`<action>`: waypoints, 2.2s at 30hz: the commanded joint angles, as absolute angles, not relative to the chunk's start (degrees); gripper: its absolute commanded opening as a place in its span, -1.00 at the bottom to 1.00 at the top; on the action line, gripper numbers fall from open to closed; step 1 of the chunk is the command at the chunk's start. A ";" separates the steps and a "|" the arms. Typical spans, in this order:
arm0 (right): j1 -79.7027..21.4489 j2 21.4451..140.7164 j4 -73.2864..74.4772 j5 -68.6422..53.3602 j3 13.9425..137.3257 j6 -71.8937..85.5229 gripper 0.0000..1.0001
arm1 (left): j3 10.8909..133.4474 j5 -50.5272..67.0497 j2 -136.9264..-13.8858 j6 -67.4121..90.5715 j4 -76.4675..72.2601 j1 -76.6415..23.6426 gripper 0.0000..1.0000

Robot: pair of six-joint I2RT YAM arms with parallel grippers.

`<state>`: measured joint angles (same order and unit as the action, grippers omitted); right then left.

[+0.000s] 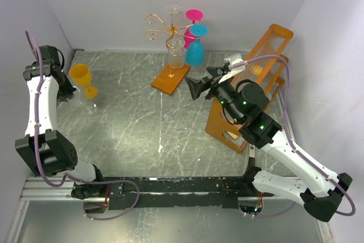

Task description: Take the wine glass off the wine glass rack

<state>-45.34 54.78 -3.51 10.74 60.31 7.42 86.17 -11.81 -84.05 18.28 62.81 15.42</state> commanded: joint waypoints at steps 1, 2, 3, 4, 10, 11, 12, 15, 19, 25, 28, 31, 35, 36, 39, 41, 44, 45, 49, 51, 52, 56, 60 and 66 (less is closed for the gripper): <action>-45.29 53.00 -3.21 9.50 59.59 6.45 0.79 | 89.73 -12.30 -87.61 16.97 60.37 18.49 -0.86; -45.30 52.73 -2.91 9.57 59.62 6.50 0.79 | 90.38 -12.19 -88.40 17.03 60.71 19.00 -0.86; -45.35 52.44 -2.75 9.58 59.59 6.62 0.79 | 90.98 -11.95 -89.09 17.11 60.96 19.39 -0.86; -45.27 52.13 -2.66 9.54 59.47 6.74 0.79 | 91.31 -11.58 -89.46 17.17 60.56 19.71 -0.86; -45.27 50.11 -1.68 9.48 58.67 7.02 0.79 | 93.75 -11.79 -93.18 17.10 60.33 20.13 -0.86; -45.29 49.76 -1.33 9.61 58.58 6.95 0.79 | 93.65 -12.21 -93.51 16.86 59.86 20.15 -0.86; -45.31 49.39 -1.06 9.85 58.48 6.82 0.79 | 93.64 -13.06 -93.91 16.69 59.67 20.18 -0.86; -45.30 47.93 -0.54 10.94 58.07 6.45 0.79 | 94.17 -15.70 -95.29 16.37 59.61 20.17 -0.86; -45.27 46.97 -0.14 12.04 57.83 5.74 0.80 | 95.49 -16.10 -97.42 16.41 59.69 20.13 -0.86; -45.30 47.09 0.56 12.39 58.04 5.62 0.80 | 94.84 -15.30 -98.35 16.05 58.65 20.13 -0.86; -45.28 47.15 0.63 12.09 58.18 5.71 0.80 | 93.89 -15.93 -98.50 15.78 58.14 20.21 -0.81; -45.31 47.41 0.53 12.13 58.31 5.67 0.80 | 94.30 -16.75 -98.74 15.89 58.94 20.13 -0.64; -45.32 47.88 0.70 11.81 58.90 6.09 0.80 | 94.53 -16.35 -98.16 15.40 58.38 20.15 -0.41; -45.35 48.04 0.75 11.67 59.07 6.29 0.80 | 94.64 -16.27 -98.04 15.27 58.36 20.15 -0.36; -45.32 48.09 1.00 11.18 59.52 6.94 0.80 | 95.40 -16.29 -97.96 15.22 59.06 20.19 -0.21; -45.33 48.10 1.43 10.93 59.96 7.34 0.80 | 96.61 -16.51 -97.63 15.57 60.04 20.16 -0.12; -45.26 48.04 2.34 10.81 60.73 7.85 0.79 | 98.41 -16.10 -95.75 15.94 61.03 20.16 0.00; -45.29 47.99 2.68 10.87 61.00 7.97 0.79 | 99.19 -16.30 -95.04 16.19 61.53 20.14 0.03; -45.34 48.79 4.77 10.84 62.71 7.81 0.79 | 101.16 -15.53 -90.50 16.66 62.48 20.18 0.19; -45.30 49.33 6.93 11.61 63.96 7.21 0.77 | 101.50 -15.00 -87.53 16.70 62.62 20.21 0.26; -45.27 49.68 8.01 12.33 64.67 6.90 0.77 | 101.40 -13.96 -85.74 16.53 62.28 20.16 0.29; -45.28 52.26 12.78 15.19 68.32 4.29 0.77 | 100.51 -3.81 -77.62 16.24 59.75 20.14 0.38; -45.29 57.79 19.20 17.19 73.87 2.13 0.74 | 95.11 11.84 -69.93 17.70 54.02 19.92 0.47; -45.19 67.06 22.50 22.40 82.00 6.40 0.64 | 80.46 34.80 -61.24 25.49 44.28 16.98 0.47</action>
<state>-45.34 62.98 18.76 18.72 78.08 4.27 88.64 15.38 -63.26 19.94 51.57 19.07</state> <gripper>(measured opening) 0.825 0.738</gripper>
